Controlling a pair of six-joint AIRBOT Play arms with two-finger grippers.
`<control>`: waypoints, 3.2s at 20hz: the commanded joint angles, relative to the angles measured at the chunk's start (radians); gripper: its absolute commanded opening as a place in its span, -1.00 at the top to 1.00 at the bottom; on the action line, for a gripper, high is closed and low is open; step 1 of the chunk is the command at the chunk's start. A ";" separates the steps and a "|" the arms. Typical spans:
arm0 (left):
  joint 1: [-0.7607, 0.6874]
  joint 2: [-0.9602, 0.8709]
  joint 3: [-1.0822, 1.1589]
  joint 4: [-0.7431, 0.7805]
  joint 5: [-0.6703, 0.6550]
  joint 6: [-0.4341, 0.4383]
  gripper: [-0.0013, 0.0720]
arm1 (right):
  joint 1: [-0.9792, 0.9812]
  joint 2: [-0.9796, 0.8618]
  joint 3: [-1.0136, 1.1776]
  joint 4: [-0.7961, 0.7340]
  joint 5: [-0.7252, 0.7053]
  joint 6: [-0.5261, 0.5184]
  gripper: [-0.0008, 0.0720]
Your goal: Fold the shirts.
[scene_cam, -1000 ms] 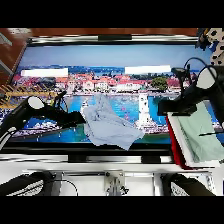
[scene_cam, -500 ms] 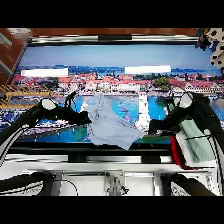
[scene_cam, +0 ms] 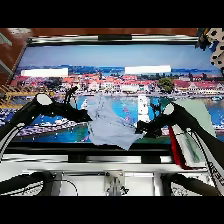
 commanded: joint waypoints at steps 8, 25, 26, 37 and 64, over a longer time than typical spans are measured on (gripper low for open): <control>0.000 0.179 0.397 0.098 0.010 0.053 0.89 | 0.010 0.185 0.263 0.043 -0.097 -0.232 0.78; -0.052 0.414 1.006 0.367 -0.256 -0.168 0.89 | 0.013 0.497 1.054 0.096 0.454 -0.044 0.78; -0.052 0.413 0.996 0.432 -0.312 -0.192 0.89 | 0.013 0.481 1.053 0.056 0.519 -0.044 0.77; -0.026 0.397 0.309 0.810 -0.149 -0.467 0.89 | 0.045 -0.104 0.914 0.005 0.054 -0.230 0.77; 0.354 0.148 -0.338 0.241 0.005 -0.121 -0.69 | -0.399 0.058 0.319 -0.036 0.450 -0.280 -0.90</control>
